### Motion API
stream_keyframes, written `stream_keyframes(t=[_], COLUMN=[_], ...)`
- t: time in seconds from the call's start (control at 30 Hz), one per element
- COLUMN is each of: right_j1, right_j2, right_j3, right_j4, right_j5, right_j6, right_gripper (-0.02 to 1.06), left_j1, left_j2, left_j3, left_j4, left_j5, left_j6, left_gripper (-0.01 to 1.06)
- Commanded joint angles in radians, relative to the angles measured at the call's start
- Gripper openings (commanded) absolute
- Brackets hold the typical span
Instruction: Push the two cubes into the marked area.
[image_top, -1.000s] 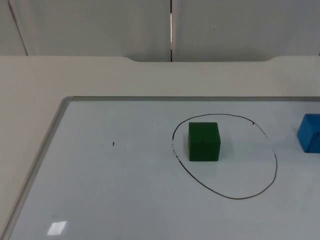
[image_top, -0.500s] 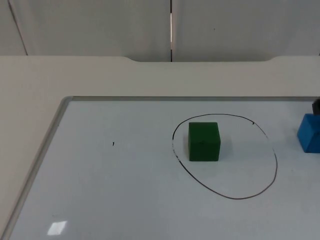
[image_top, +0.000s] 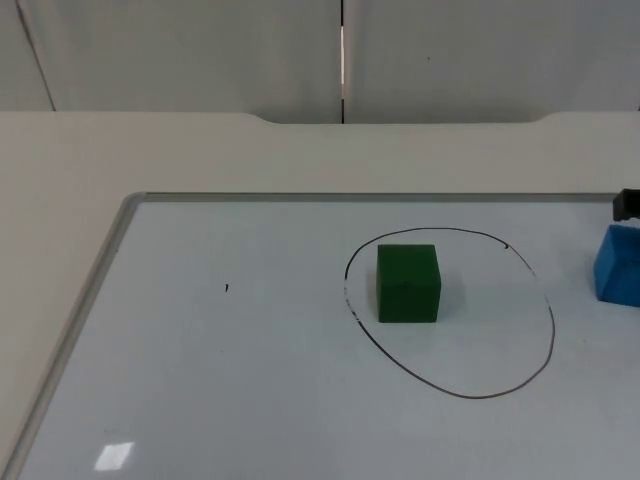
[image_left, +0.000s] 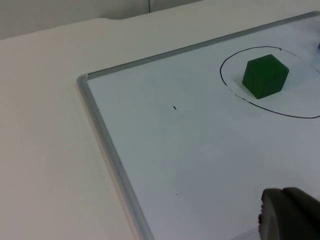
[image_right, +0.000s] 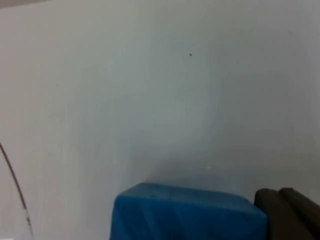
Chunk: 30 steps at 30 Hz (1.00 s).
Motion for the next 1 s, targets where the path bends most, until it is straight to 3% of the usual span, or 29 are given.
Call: stream_keyframes(t=[0.0,0.27,0.97], right_j1=[0.007,0.046,0.091], right_j2=[0.0,0.0,0.0], right_j3=[0.004,0.004,0.004], right_j4=[0.005,0.005,0.007], right_j5=[-0.03,-0.094,-0.143], right_j6=[0.002,0.002,0.037], right_gripper=[0.0,0.0,0.0], left_j1=[0.001,0.001,0.001], left_j2=[-0.004,-0.004,-0.004], left_j3=[0.005,0.005,0.005], left_j4=[0.007,0.007,0.007], left_j5=[0.003,0.003,0.003], left_j6=[-0.006,-0.006,-0.006], left_gripper=[0.0,0.0,0.0])
